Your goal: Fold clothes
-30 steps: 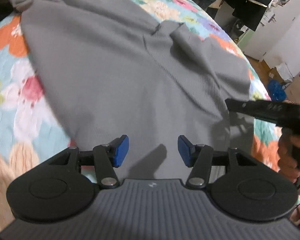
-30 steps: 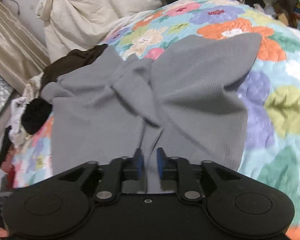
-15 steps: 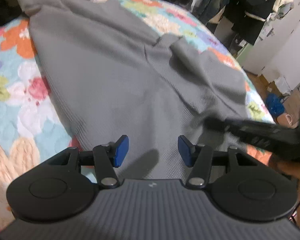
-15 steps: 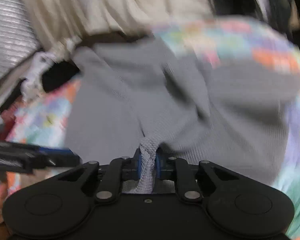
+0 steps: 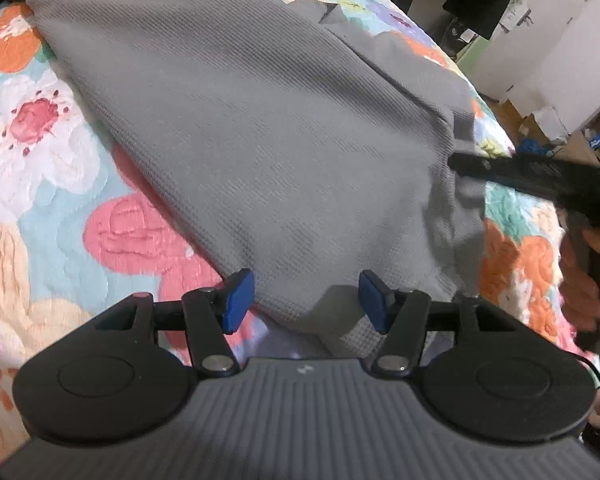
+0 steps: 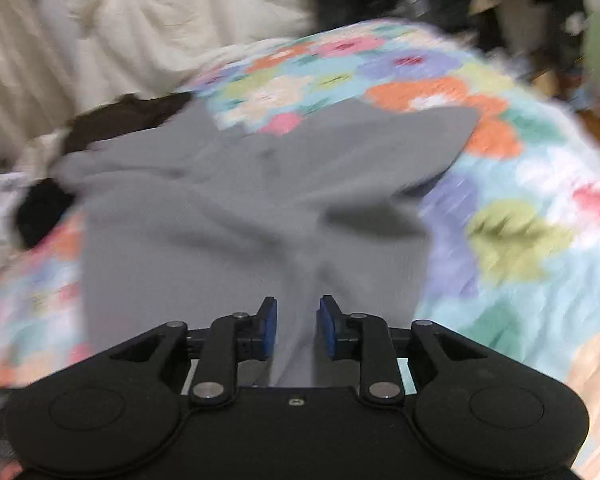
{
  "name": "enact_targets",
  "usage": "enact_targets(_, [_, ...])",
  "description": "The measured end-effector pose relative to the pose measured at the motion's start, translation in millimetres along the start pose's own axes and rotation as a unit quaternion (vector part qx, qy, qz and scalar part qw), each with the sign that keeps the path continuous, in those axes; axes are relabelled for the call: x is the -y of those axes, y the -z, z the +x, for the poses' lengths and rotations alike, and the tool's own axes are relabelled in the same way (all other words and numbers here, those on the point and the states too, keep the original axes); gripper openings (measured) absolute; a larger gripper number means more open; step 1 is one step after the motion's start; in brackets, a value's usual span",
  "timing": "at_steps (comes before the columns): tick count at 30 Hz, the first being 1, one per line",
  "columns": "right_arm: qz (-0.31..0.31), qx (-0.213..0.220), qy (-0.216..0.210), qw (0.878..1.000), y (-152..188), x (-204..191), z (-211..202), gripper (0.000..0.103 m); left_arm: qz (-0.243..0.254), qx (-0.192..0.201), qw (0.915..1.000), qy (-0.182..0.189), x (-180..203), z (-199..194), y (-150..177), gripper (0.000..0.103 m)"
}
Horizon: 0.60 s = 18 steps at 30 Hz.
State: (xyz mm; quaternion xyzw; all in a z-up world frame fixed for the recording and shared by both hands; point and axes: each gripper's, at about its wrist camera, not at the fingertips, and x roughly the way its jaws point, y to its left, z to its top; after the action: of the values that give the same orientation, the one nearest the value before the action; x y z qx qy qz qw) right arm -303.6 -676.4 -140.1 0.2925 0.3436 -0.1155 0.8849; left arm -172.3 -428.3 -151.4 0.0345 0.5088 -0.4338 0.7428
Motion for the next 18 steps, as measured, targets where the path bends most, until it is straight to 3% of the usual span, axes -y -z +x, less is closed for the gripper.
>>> enact_targets(2, [0.020, -0.031, -0.091, 0.995, 8, 5, -8, 0.029, -0.001, -0.002, 1.0000, 0.009, -2, -3, -1, 0.060])
enact_targets(5, [-0.012, -0.069, -0.104, 0.992, 24, -5, -16, 0.034, -0.012, -0.007, 0.9997, 0.018, -6, -5, 2, 0.060])
enact_targets(8, [-0.066, -0.095, -0.094, 0.989, 41, -21, -13, 0.040, -0.020, -0.009, 0.9996, 0.019, -9, -4, 8, 0.060])
enact_targets(12, [-0.175, -0.063, -0.063, 0.981, 60, -44, -12, 0.042, -0.015, -0.009, 0.9998, 0.013, -7, -3, 9, 0.060])
enact_targets(17, [-0.299, -0.024, -0.002, 0.954, 77, -76, -2, 0.040, -0.006, -0.006, 1.0000, 0.004, -1, -7, 9, 0.060])
enact_targets(18, [-0.314, -0.021, 0.009, 0.949, 79, -79, 2, 0.031, -0.006, -0.004, 1.0000, 0.003, -1, -8, 8, 0.060])
